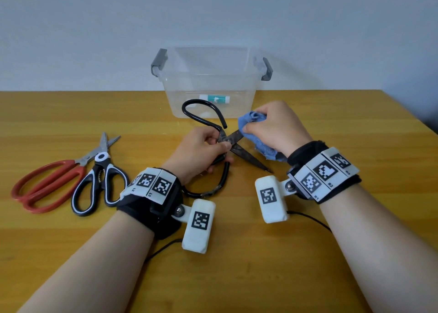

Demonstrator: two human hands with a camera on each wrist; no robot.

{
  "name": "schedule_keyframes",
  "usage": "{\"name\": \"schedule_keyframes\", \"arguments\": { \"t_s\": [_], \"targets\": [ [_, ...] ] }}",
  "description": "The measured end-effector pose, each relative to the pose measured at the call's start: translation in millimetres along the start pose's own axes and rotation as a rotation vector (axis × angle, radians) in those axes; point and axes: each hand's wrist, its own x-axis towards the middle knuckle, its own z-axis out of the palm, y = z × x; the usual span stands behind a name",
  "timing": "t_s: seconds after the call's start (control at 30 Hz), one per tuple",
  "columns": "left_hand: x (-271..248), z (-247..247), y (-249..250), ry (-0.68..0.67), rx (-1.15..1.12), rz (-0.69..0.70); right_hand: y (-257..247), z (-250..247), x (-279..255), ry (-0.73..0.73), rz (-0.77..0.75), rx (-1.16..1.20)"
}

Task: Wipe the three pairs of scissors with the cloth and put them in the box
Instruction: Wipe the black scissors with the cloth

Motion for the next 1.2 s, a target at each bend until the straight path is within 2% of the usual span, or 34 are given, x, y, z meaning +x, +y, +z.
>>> {"name": "schedule_keyframes", "arguments": {
  "t_s": [0.1, 0.17, 0.23, 0.3, 0.47, 0.57, 0.73, 0.83, 0.9, 0.97, 1.2],
  "targets": [
    [2.6, -1.4, -2.7, 0.006, -0.003, -0.008, -2.6, -4.5, 0.7, 0.04, -0.024, 0.039],
    [3.8, -2.8, -3.9, 0.022, 0.009, -0.004, -12.3, -4.7, -2.7, -0.049, -0.03, 0.116],
    [2.0, -2.2, -2.2, 0.019, 0.032, -0.001, -17.4, -0.9, -6.2, -0.181, -0.008, 0.096],
    [0.3, -0.9, -0.1, 0.016, 0.039, 0.009, -16.7, 4.1, -7.3, -0.236, 0.013, 0.077],
    [1.1, -0.1, -3.1, 0.012, 0.048, 0.03, -1.6, 3.5, -1.4, -0.038, 0.08, 0.108],
    [2.5, -0.7, -4.3, 0.006, 0.033, 0.022, -2.8, -1.3, -2.4, 0.035, 0.06, 0.15],
    [4.4, -1.7, -5.7, 0.028, -0.002, 0.014, -22.9, -13.4, -6.4, -0.062, 0.085, 0.598],
    [5.2, -1.4, -6.3, 0.047, -0.029, -0.013, -25.3, -20.4, -5.9, 0.064, 0.042, 0.672],
    [6.5, -0.7, -7.2, 0.071, -0.069, -0.039, -24.0, -20.7, -5.7, 0.173, -0.006, 0.661],
    [7.6, 0.7, -7.7, 0.084, -0.099, -0.052, -22.4, -18.1, -5.8, 0.201, -0.06, 0.578],
    [8.8, 1.3, -8.6, 0.092, -0.096, -0.053, -29.4, -16.7, -8.7, -0.012, -0.076, 0.365]
  ]
}}
